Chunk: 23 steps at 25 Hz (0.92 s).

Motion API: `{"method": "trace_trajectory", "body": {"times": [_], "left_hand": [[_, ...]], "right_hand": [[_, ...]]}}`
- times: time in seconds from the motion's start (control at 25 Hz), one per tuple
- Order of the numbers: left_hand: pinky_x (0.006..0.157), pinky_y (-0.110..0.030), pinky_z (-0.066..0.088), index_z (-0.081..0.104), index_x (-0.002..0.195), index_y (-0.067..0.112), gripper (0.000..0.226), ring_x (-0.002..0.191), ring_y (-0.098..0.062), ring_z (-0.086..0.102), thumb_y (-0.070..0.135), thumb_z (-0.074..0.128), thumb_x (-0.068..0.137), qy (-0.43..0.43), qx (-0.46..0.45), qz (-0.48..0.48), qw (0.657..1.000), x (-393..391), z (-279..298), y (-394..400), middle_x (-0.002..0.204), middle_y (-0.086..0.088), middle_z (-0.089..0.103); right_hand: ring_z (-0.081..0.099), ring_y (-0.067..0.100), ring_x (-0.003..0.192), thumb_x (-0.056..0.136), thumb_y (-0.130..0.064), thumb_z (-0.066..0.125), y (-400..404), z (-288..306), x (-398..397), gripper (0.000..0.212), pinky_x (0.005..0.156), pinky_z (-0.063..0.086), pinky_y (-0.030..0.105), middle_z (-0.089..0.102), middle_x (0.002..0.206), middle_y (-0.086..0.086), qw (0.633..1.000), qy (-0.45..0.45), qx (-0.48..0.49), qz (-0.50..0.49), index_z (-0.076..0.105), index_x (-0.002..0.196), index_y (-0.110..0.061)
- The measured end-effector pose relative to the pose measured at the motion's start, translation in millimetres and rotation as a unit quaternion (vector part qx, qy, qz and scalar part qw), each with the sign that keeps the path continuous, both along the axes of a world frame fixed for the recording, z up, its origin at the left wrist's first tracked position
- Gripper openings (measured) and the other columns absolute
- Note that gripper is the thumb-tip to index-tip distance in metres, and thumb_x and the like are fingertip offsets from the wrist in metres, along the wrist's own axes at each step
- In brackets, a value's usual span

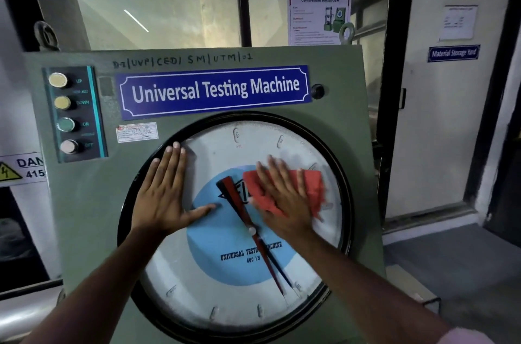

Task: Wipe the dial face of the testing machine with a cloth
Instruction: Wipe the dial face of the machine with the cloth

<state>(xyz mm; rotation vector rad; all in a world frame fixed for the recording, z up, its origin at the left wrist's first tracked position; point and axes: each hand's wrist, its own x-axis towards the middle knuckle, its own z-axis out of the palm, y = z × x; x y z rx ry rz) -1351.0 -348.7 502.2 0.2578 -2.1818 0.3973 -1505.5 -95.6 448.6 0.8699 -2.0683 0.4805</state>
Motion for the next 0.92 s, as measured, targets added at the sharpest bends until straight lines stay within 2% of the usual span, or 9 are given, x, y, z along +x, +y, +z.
{"method": "trace_trajectory", "body": {"times": [0.16, 0.24, 0.32, 0.44, 0.52, 0.56, 0.68, 0.8, 0.92], "left_hand": [[0.14, -0.038, -0.005, 0.001, 0.176, 0.008, 0.143, 0.173, -0.02, 0.0, 0.104, 0.041, 0.078, 0.012, -0.009, 0.0, 1.0, -2.4, -3.0, -4.8, 0.187, -0.007, -0.002], [0.141, -0.039, -0.001, 0.002, 0.176, 0.007, 0.144, 0.173, -0.022, 0.003, 0.104, 0.043, 0.078, 0.022, -0.003, -0.004, 1.0, -3.0, -5.9, -5.7, 0.186, -0.009, 0.0], [0.141, -0.04, 0.003, 0.004, 0.176, 0.005, 0.145, 0.173, -0.024, 0.007, 0.104, 0.044, 0.077, 0.035, 0.004, -0.007, 0.999, -4.4, -8.4, -6.3, 0.186, -0.011, 0.003], [0.141, -0.041, 0.003, 0.004, 0.175, 0.004, 0.145, 0.173, -0.025, 0.005, 0.104, 0.044, 0.077, 0.029, 0.005, -0.008, 1.0, -2.5, -8.3, -6.3, 0.186, -0.012, 0.001], [0.141, -0.041, 0.001, 0.003, 0.176, 0.005, 0.145, 0.173, -0.024, 0.003, 0.104, 0.043, 0.077, 0.023, 0.01, -0.005, 1.0, -2.0, -7.9, -4.8, 0.186, -0.011, 0.0], [0.141, -0.04, -0.001, 0.003, 0.176, 0.005, 0.145, 0.173, -0.024, 0.002, 0.105, 0.042, 0.077, 0.019, 0.013, -0.003, 1.0, -1.8, -7.6, -4.5, 0.186, -0.011, -0.001], [0.14, -0.039, -0.003, 0.003, 0.176, 0.006, 0.145, 0.173, -0.024, 0.003, 0.105, 0.041, 0.077, 0.021, 0.012, 0.003, 1.0, -2.7, -8.2, -5.2, 0.186, -0.009, -0.001], [0.141, -0.039, -0.002, 0.005, 0.176, 0.006, 0.145, 0.173, -0.024, 0.005, 0.104, 0.043, 0.077, 0.027, 0.009, -0.001, 1.0, -3.8, -9.3, -8.1, 0.186, -0.01, 0.001], [0.141, -0.042, 0.003, 0.005, 0.176, 0.006, 0.144, 0.173, -0.026, 0.008, 0.103, 0.045, 0.078, 0.039, -0.002, -0.011, 0.999, -5.8, -10.4, -8.6, 0.186, -0.011, 0.003]], "right_hand": [[-0.005, 0.024, 0.167, 0.109, -0.063, 0.027, -11.7, 42.9, -1.7, 0.077, 0.131, 0.011, 0.062, -0.004, 0.18, 0.005, 0.981, -0.102, -0.124, -0.112, 0.003, 0.172, -0.026], [-0.011, 0.026, 0.167, 0.107, -0.065, 0.023, -54.6, 78.1, 11.9, 0.08, 0.132, 0.003, 0.064, -0.012, 0.18, 0.005, 0.979, -0.117, -0.143, -0.081, -0.005, 0.172, -0.026], [-0.009, 0.026, 0.167, 0.105, -0.069, 0.018, -86.8, 90.2, 26.6, 0.082, 0.132, -0.002, 0.062, -0.012, 0.18, 0.003, 0.993, -0.051, -0.099, -0.042, -0.005, 0.172, -0.027], [0.003, 0.021, 0.168, 0.105, -0.069, 0.026, -79.0, 63.8, 28.6, 0.081, 0.131, 0.012, 0.064, 0.002, 0.182, 0.0, 0.997, 0.075, 0.016, 0.006, 0.007, 0.172, -0.028], [0.005, 0.018, 0.167, 0.105, -0.069, 0.031, -45.7, 43.0, 12.9, 0.08, 0.128, 0.018, 0.065, 0.005, 0.182, -0.002, 0.994, 0.095, 0.056, 0.015, 0.009, 0.172, -0.03], [0.003, 0.018, 0.167, 0.106, -0.07, 0.026, -27.7, 35.5, 4.4, 0.079, 0.129, 0.018, 0.065, 0.002, 0.181, -0.002, 0.995, 0.077, 0.059, -0.003, 0.006, 0.172, -0.031], [-0.002, 0.023, 0.166, 0.107, -0.067, 0.012, -0.2, 35.7, -12.8, 0.077, 0.13, 0.015, 0.063, -0.002, 0.18, 0.004, 0.995, -0.01, -0.011, -0.098, 0.002, 0.172, -0.027], [-0.006, 0.026, 0.167, 0.107, -0.065, 0.019, -35.7, 72.0, -4.5, 0.08, 0.13, 0.011, 0.065, -0.008, 0.181, 0.008, 0.976, -0.097, -0.153, -0.118, -0.004, 0.172, -0.024], [-0.002, 0.025, 0.167, 0.105, -0.067, 0.022, -90.5, 96.1, 23.9, 0.082, 0.132, 0.004, 0.064, -0.004, 0.181, 0.005, 0.988, -0.049, -0.138, -0.06, -0.001, 0.172, -0.026]]}}
